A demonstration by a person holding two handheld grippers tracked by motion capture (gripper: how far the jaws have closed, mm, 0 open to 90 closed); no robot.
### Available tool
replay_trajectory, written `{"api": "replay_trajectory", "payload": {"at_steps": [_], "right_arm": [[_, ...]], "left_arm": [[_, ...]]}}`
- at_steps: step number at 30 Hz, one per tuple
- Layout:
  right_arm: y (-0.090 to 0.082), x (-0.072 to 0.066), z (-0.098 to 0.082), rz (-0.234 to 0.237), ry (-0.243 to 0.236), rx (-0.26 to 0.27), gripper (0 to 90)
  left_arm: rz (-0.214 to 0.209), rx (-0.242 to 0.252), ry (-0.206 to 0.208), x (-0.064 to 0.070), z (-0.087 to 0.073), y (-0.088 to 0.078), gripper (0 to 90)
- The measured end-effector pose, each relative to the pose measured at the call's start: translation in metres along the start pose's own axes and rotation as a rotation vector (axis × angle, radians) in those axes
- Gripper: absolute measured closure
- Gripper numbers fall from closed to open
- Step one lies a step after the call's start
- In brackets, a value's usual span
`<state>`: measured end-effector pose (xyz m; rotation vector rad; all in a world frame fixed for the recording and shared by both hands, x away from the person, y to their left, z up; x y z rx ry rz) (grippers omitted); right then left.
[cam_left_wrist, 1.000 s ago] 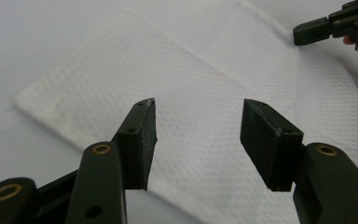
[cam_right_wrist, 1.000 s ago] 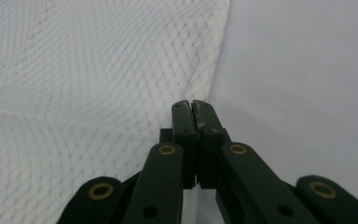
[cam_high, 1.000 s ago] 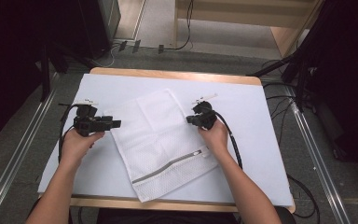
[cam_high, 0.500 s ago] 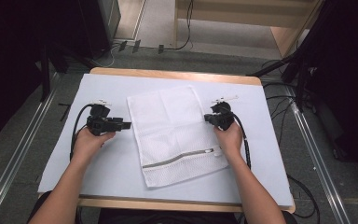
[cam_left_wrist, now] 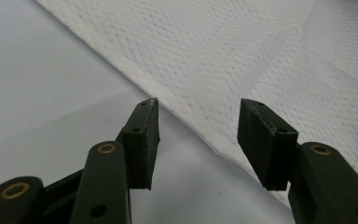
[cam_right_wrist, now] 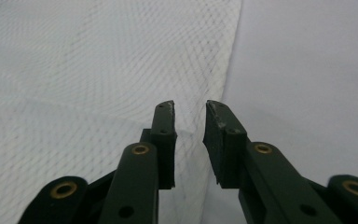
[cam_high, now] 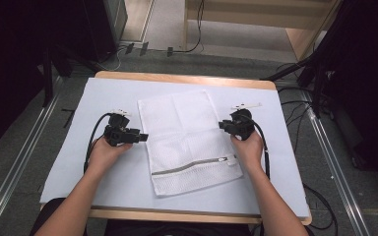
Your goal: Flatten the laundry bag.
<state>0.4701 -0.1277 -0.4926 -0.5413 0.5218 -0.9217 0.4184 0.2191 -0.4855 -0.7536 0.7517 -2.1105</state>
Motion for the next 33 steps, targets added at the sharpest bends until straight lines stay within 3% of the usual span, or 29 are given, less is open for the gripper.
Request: {"api": "replay_trajectory", "payload": {"at_steps": [2,5,7,11,18,20,22,26,30,33], "right_arm": [[-0.008,-0.004,-0.003,0.011,-0.028,0.014,73.1],[-0.015,-0.005,-0.011,0.021,-0.032,0.007,71.7],[-0.021,-0.006,-0.017,0.033,-0.034,0.002,71.1],[-0.028,-0.004,-0.026,0.029,-0.054,-0.010,70.2],[-0.031,0.004,-0.037,0.028,-0.018,-0.026,69.8],[-0.030,0.004,-0.037,0.030,-0.014,-0.024,69.8],[-0.029,0.003,-0.037,0.034,-0.019,-0.024,69.8],[-0.028,0.001,-0.038,0.039,-0.026,-0.032,69.8],[-0.027,0.000,-0.038,0.042,-0.018,-0.036,70.5],[-0.029,0.000,-0.038,0.045,-0.012,-0.038,72.1]], "left_arm": [[0.014,-0.008,0.008,0.001,-0.002,0.002,49.4],[0.015,-0.026,0.009,0.005,-0.004,0.007,50.6],[0.006,-0.054,0.018,0.008,-0.009,0.012,56.6],[0.048,-0.037,0.045,0.010,-0.010,0.013,62.6],[0.094,-0.016,0.033,0.007,-0.011,0.014,78.8],[0.058,-0.020,0.015,0.009,-0.011,0.015,86.6],[0.060,-0.017,0.027,0.012,-0.010,0.017,89.8],[0.040,-0.027,0.015,0.012,-0.009,0.018,90.0],[0.028,-0.025,-0.024,0.008,-0.007,0.017,90.0],[0.034,-0.018,-0.036,0.003,-0.003,0.014,90.0]]}}
Point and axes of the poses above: each handheld gripper's, and its own axes: y roughly forward along the jaws, z roughly out of its top, x roughly to its right, the point moved 6 cm from there along y, roughly forward along the jaws, and after that the axes turned 4 degrees about x, right-handed, at the moved point
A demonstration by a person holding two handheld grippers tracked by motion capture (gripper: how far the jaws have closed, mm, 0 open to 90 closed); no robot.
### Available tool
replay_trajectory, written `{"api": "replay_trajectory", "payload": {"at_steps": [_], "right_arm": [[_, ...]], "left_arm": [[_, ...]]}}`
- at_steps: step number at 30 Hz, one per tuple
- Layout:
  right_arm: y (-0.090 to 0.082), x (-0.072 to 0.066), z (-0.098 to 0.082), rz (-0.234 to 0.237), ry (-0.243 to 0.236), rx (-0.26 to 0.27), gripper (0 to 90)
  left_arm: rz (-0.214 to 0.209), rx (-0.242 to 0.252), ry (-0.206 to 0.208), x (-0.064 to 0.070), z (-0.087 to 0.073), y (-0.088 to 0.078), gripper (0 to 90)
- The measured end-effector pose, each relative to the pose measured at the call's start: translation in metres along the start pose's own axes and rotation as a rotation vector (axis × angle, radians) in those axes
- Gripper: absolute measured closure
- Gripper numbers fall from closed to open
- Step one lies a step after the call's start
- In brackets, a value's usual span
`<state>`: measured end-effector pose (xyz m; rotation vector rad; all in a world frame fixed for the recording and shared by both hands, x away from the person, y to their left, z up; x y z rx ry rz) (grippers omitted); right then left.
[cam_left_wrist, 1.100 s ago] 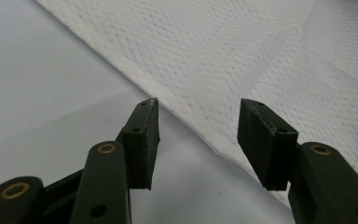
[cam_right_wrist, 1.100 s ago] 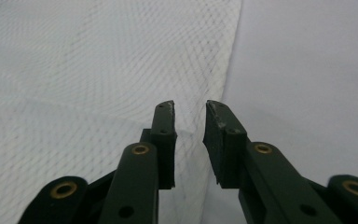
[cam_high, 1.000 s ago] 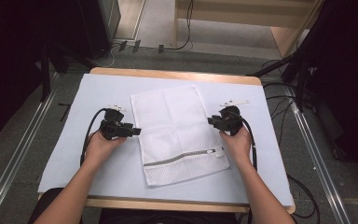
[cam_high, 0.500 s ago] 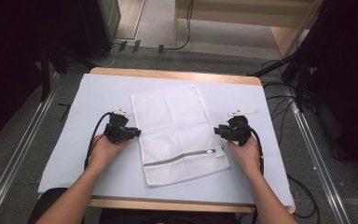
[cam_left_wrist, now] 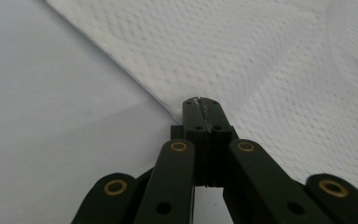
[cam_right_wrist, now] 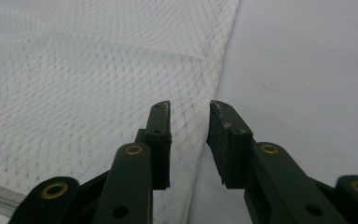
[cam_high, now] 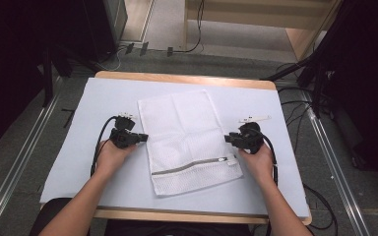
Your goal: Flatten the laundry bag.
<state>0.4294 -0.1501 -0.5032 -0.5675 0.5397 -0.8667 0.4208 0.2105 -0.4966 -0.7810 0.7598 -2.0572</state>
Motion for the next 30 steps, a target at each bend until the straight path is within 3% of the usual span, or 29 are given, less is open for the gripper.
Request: {"api": "replay_trajectory", "payload": {"at_steps": [6,14,17,19,21,30], "right_arm": [[-0.001,-0.001,0.001,0.006,0.003,0.010,73.6],[0.012,0.000,-0.002,-0.007,-0.010,-0.012,66.7],[0.015,0.000,-0.003,-0.025,-0.026,-0.026,73.0],[0.015,0.001,-0.004,-0.059,-0.052,-0.031,82.2],[0.015,0.001,-0.004,-0.046,-0.045,-0.040,89.1],[0.013,-0.004,-0.005,-0.004,-0.009,-0.067,90.0]], "left_arm": [[-0.007,0.007,-0.019,-0.005,0.003,-0.003,90.0],[-0.009,-0.005,-0.015,-0.004,0.000,0.001,90.0],[-0.007,-0.007,-0.018,-0.005,0.000,0.002,90.0],[-0.006,-0.012,-0.016,-0.006,0.000,0.002,90.0],[-0.008,-0.010,-0.023,-0.006,0.000,0.003,90.0],[-0.001,0.010,-0.030,-0.009,0.002,0.001,90.0]]}}
Point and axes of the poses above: each handheld gripper's, and its own axes: y roughly forward along the jaws, z roughly out of its top, x roughly to its right, the point moved 6 cm from there along y, roughly forward along the jaws, and after that the axes turned 4 degrees about x, right-handed, at the moved point
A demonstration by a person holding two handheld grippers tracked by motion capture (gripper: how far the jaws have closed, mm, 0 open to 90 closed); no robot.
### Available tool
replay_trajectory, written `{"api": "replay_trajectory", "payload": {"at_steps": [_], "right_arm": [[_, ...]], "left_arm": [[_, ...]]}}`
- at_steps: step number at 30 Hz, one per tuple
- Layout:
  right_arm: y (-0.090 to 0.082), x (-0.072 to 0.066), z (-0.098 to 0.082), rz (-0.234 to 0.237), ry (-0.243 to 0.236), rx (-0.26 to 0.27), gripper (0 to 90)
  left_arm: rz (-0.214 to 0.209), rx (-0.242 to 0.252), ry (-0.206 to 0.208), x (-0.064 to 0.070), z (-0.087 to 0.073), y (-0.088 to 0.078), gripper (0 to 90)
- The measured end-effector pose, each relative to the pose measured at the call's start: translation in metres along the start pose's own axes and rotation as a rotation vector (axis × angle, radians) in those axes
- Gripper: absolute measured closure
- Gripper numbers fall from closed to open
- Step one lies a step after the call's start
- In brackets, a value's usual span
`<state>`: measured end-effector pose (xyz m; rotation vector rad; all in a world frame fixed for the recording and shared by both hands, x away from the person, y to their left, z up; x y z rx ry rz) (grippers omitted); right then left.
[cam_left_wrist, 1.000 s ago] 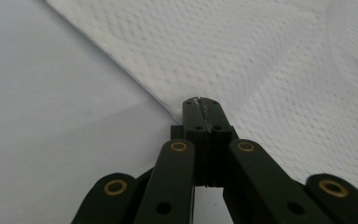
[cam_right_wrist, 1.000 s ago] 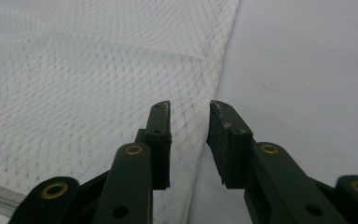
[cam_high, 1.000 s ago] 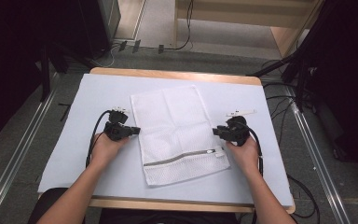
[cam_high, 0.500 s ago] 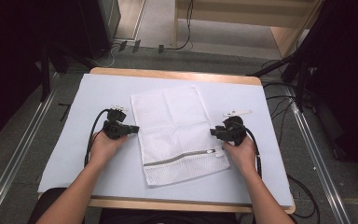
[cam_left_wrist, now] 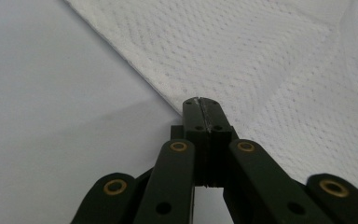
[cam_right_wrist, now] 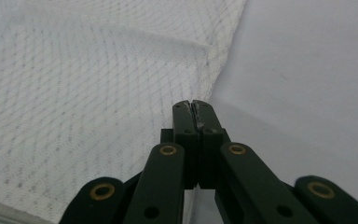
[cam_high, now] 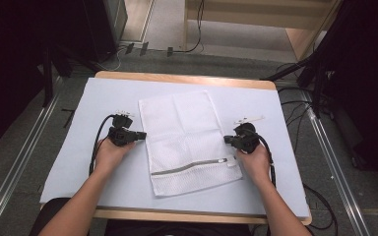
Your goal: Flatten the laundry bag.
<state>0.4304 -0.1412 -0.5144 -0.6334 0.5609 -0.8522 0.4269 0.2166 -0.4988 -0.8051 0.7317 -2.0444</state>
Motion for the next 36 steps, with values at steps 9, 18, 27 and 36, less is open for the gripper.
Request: {"api": "replay_trajectory", "payload": {"at_steps": [9,18,27,36], "right_arm": [[0.001,-0.022,-0.003,0.044,-0.018,-0.018,90.0],[-0.001,-0.033,-0.008,0.042,-0.044,-0.020,90.0],[-0.003,-0.033,-0.010,0.031,-0.057,-0.024,90.0],[-0.002,-0.033,-0.010,0.026,-0.060,-0.026,90.0]], "left_arm": [[0.010,-0.006,-0.008,-0.005,0.002,0.002,90.0],[0.038,0.019,0.009,-0.006,0.008,0.004,82.8],[0.060,0.045,0.055,0.000,0.010,0.012,72.5],[0.092,0.069,0.104,0.004,0.009,0.016,90.0]]}}
Point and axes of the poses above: each handheld gripper's, and its own axes: y roughly forward along the jaws, z roughly out of its top, x roughly to its right, the point moved 6 cm from there along y, roughly forward along the jaws, and after that the axes turned 4 degrees about x, right-handed, at the moved point
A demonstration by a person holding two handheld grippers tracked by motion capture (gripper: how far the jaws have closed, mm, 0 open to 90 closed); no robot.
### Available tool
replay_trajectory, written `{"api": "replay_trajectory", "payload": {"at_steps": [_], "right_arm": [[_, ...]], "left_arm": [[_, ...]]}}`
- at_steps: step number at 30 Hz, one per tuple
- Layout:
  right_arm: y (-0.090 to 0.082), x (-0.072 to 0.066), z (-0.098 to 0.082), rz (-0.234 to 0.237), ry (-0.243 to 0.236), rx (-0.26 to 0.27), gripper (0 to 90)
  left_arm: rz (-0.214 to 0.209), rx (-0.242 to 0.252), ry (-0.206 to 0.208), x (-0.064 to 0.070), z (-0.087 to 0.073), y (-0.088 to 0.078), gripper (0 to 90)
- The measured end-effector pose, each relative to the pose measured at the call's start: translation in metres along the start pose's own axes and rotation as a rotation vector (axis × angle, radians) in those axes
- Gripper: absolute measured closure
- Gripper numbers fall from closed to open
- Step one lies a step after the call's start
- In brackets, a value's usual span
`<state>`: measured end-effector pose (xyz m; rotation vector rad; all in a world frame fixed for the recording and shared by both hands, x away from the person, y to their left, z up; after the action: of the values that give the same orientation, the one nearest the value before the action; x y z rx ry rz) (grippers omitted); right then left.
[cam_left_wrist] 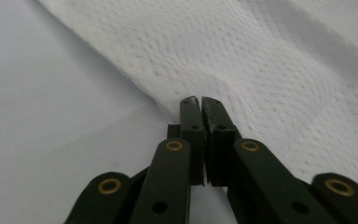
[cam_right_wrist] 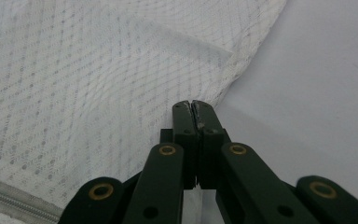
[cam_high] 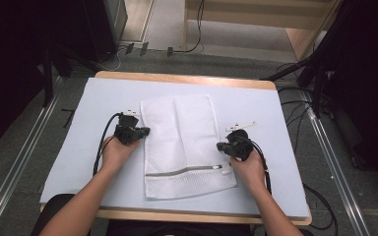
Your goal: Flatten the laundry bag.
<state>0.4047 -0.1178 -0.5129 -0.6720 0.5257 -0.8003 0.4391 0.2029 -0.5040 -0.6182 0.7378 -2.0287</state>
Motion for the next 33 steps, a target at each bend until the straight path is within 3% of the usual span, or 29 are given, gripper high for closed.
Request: {"api": "replay_trajectory", "payload": {"at_steps": [8,15,23,28,33], "right_arm": [[-0.003,0.000,0.001,0.004,0.008,0.007,90.0],[-0.001,-0.004,0.005,0.021,0.013,0.029,90.0],[0.008,-0.013,0.010,0.028,0.010,0.042,90.0],[0.009,-0.010,0.009,0.030,0.017,0.038,89.6],[0.002,-0.009,0.011,0.030,0.021,0.062,81.9]], "left_arm": [[-0.021,-0.031,-0.051,-0.010,0.012,0.003,90.0],[-0.022,-0.010,-0.080,-0.028,0.026,0.005,90.0],[-0.027,0.015,-0.127,-0.047,0.030,0.002,90.0],[-0.038,0.010,-0.131,-0.048,0.030,0.002,90.0],[-0.050,0.016,-0.124,-0.045,0.030,0.000,88.9]]}}
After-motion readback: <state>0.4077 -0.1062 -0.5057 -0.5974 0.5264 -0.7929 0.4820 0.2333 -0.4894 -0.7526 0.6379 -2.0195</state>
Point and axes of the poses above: each handheld gripper's, and its own axes: y roughly forward along the jaws, z roughly out of its top, x roughly to its right, the point moved 6 cm from there along y, roughly forward along the jaws, and after that the axes turned 4 degrees about x, right-handed, at the moved point
